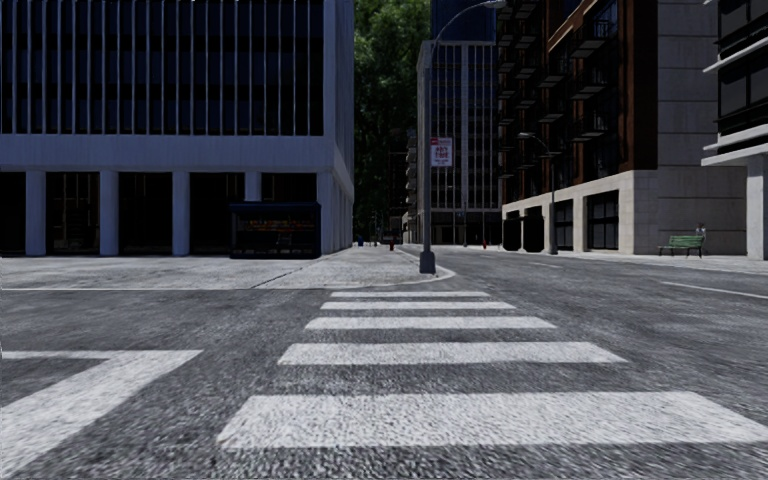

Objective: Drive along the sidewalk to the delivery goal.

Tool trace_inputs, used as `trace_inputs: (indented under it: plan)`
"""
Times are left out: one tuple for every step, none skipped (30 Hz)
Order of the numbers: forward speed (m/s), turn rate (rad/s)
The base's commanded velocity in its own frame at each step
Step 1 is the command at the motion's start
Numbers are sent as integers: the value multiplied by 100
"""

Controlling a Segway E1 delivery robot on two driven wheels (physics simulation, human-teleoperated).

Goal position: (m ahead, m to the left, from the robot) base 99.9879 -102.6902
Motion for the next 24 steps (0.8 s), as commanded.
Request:
trace_inputs:
  plan:
    - [200, 0]
    - [200, 0]
    - [200, 0]
    - [200, 0]
    - [200, 0]
    - [200, 0]
    - [200, 0]
    - [200, 0]
    - [200, 0]
    - [200, 0]
    - [200, 0]
    - [200, 0]
    - [200, 0]
    - [200, 0]
    - [200, 0]
    - [200, 0]
    - [200, 0]
    - [200, 0]
    - [200, 0]
    - [200, 0]
    - [200, 0]
    - [200, 0]
    - [200, 0]
    - [200, 0]
